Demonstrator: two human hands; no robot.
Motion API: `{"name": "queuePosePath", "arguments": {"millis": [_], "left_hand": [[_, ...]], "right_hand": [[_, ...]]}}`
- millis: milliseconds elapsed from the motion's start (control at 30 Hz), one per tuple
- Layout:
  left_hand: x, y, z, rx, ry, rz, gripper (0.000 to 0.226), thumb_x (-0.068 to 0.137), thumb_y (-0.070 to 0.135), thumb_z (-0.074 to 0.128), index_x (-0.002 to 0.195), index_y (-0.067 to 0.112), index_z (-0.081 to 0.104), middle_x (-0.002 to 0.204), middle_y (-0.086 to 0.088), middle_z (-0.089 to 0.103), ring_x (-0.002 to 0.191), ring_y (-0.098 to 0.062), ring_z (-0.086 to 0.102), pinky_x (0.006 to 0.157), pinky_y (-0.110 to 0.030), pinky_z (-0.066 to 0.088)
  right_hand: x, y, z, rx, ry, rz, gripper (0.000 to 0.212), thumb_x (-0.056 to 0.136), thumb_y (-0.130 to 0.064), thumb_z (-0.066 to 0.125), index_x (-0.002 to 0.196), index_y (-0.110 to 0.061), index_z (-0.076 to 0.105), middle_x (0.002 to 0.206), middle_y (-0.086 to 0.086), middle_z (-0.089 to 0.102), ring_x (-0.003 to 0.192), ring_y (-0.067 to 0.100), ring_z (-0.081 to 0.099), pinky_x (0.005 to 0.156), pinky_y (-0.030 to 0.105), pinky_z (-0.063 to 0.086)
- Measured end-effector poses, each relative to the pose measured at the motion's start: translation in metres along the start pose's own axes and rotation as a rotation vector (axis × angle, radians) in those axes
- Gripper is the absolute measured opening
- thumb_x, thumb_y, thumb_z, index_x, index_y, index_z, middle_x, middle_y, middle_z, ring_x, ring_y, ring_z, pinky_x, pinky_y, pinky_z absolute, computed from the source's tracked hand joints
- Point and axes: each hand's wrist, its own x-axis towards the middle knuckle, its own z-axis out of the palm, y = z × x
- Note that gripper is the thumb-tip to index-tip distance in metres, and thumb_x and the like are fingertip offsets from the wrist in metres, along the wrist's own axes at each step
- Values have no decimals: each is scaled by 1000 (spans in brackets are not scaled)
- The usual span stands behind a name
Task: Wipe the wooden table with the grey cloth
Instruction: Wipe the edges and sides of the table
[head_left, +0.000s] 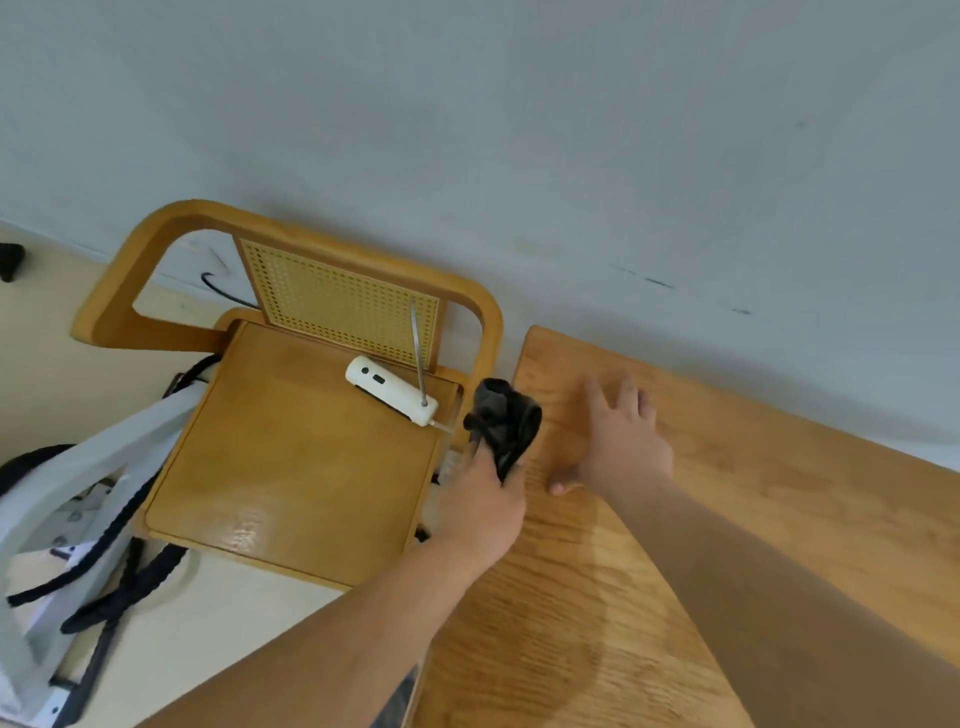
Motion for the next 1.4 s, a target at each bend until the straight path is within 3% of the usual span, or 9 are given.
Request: {"name": "queuePosePath", "arguments": {"millis": [133,300,567,733,900,1033,1167,1300,1400], "left_hand": [[-16,-18,11,222,113,86,34,103,35,50,132,19,53,125,-2,56,108,-21,58,89,-37,53],[65,47,-9,221,-25,28,25,103,31,46,124,19,52,104,-7,65,89,-26,65,76,-42,55],[177,119,-8,834,-142,294,45,100,37,38,143,22,44,134,-13,51,119,-35,52,93,-44,47],[163,103,-29,826,-147,522,45,101,35,44,142,16,46,135,-10,55,116,-32,55,98,-43,49],[167,111,-39,847,-198,495,35,103,34,40,132,19,52,121,-7,59,107,-30,55,92,-42,48],[183,150,9,996,-287,474,25,98,40,37,103,28,58,97,2,65,97,-27,59,88,-43,51],[166,158,54,875,-355,611,14,95,40,43,99,34,56,95,5,68,91,-24,60,85,-42,52],[167,150,35,875,-324,580,23,98,38,45,113,26,58,108,0,67,102,-26,60,88,-42,50],[170,143,19,1056,-151,413,35,102,42,39,120,18,56,114,-6,64,104,-28,58,85,-40,48]], "right_hand": [[5,1,-1,89,-66,31,145,52,-51,98,161,-36,4,170,4,-3,157,34,0,102,56,50],[10,5,2,127,-61,27,147,53,-51,97,162,-37,0,171,2,-9,157,32,-4,109,59,45],[17,7,5,156,-96,39,148,55,-48,98,162,-37,-5,170,3,-18,157,32,-12,115,62,36],[16,7,5,186,-113,39,148,57,-44,98,162,-36,-6,170,3,-20,157,31,-15,120,63,28],[18,11,7,205,-131,26,148,59,-44,97,162,-38,-9,168,1,-26,157,29,-18,122,62,24],[22,13,8,192,-135,18,150,57,-48,97,161,-39,-11,169,-1,-26,156,28,-19,119,60,31],[22,22,12,194,-117,-38,147,53,-58,94,161,-41,-4,171,-9,-13,157,25,-18,115,59,39],[18,40,8,225,-60,-147,132,62,-61,88,162,-35,7,172,-9,-8,159,20,-6,113,49,43],[21,82,-3,406,-94,-211,91,79,-50,81,156,-35,35,169,-22,10,153,12,25,108,34,45]]}}
